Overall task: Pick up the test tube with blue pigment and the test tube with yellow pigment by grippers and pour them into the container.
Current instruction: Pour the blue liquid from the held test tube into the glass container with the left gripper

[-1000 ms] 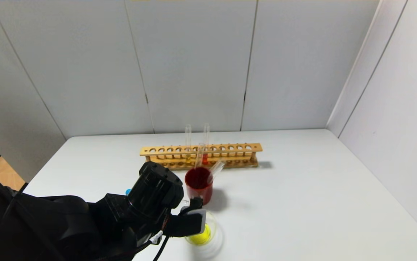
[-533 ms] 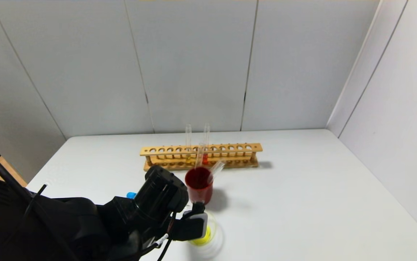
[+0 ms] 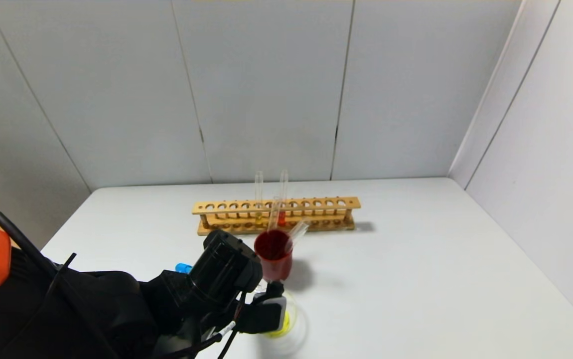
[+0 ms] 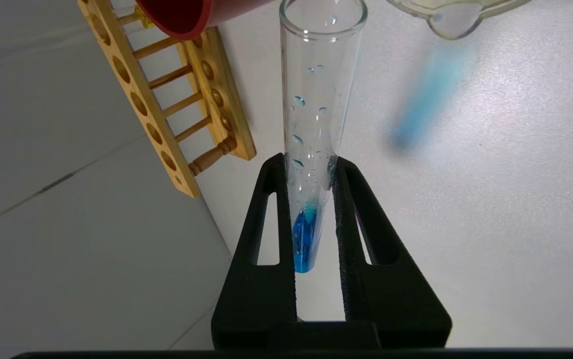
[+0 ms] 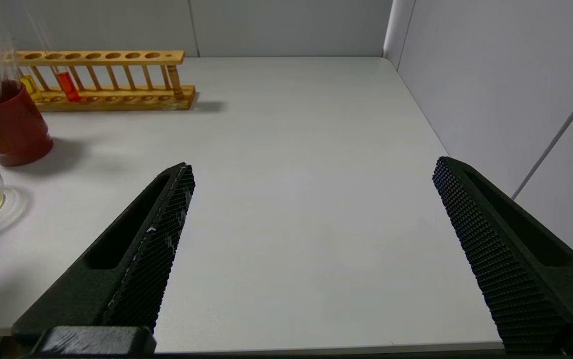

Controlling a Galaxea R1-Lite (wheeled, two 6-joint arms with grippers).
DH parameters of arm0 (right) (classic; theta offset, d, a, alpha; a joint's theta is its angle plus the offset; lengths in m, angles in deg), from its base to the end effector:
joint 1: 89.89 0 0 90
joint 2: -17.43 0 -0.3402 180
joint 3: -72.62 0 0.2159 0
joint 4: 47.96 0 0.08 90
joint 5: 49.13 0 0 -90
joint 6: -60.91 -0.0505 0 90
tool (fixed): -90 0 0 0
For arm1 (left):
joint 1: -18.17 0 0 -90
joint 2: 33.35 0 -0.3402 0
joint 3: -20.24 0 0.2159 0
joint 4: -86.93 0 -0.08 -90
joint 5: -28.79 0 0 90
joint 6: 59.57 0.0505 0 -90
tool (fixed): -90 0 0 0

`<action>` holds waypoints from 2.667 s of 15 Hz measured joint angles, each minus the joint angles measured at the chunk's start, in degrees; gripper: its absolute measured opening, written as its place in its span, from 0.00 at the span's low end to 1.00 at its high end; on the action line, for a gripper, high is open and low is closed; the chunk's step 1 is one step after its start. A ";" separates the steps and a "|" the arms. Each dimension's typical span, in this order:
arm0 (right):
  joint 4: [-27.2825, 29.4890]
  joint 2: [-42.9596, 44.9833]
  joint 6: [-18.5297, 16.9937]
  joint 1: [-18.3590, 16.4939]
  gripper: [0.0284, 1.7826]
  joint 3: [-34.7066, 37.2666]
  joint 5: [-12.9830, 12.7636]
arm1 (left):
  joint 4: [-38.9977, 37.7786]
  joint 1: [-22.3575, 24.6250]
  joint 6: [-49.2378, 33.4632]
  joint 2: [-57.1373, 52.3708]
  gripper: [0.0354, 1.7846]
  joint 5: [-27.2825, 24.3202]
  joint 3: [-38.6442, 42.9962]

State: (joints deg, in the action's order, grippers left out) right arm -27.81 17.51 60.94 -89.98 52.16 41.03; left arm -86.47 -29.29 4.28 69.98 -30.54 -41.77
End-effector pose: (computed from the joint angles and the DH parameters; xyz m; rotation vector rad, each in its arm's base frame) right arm -0.0075 0.0002 0.0762 -0.0005 -0.0068 0.0012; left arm 0.2376 -0.2208 0.0969 1.5910 0.4509 -0.6407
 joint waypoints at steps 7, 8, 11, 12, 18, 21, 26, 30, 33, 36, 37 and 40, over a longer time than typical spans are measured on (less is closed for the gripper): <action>-0.02 0.00 0.00 0.02 0.98 0.00 0.00 | -0.06 0.20 4.94 0.85 0.15 0.00 -1.74; -0.02 0.00 0.00 0.00 0.98 0.00 0.00 | -0.09 0.28 5.66 0.85 0.15 -0.02 -1.88; -0.02 0.00 0.00 0.00 0.98 0.00 -0.02 | -0.02 0.41 6.46 1.08 0.15 0.04 -1.99; -0.02 0.00 0.02 0.00 0.98 0.00 0.00 | -0.06 0.60 7.56 1.13 0.15 0.04 -2.18; -0.02 0.00 0.00 0.00 0.98 0.00 0.00 | -0.13 1.01 10.45 2.43 0.15 2.51 -3.36; -0.02 0.00 0.00 0.00 0.98 0.00 0.00 | -0.06 0.99 11.14 3.32 0.15 2.62 -4.06; 0.00 0.00 0.00 0.00 0.98 0.00 0.00 | -0.02 0.72 12.74 3.56 0.15 2.93 -4.56; 0.00 0.00 0.00 0.00 0.98 0.00 0.00 | -0.02 0.55 12.63 3.71 0.15 3.28 -4.58; 0.00 0.00 0.02 0.00 0.98 0.00 0.00 | -0.38 0.96 12.14 4.34 0.15 3.30 -4.24; -0.02 0.00 0.02 0.00 0.98 0.00 0.00 | -0.41 1.01 12.43 4.75 0.15 3.30 -4.35; 0.00 0.00 0.00 0.00 0.98 0.00 0.00 | -0.46 1.01 12.50 4.86 0.15 3.30 -4.47; -0.02 0.00 0.00 0.00 0.98 0.00 0.00 | -0.20 0.85 12.52 4.97 0.15 3.30 -4.56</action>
State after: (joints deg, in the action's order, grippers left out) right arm -27.83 17.51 60.94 -89.98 52.16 41.03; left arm -86.66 -28.44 16.80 74.95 -27.23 -46.33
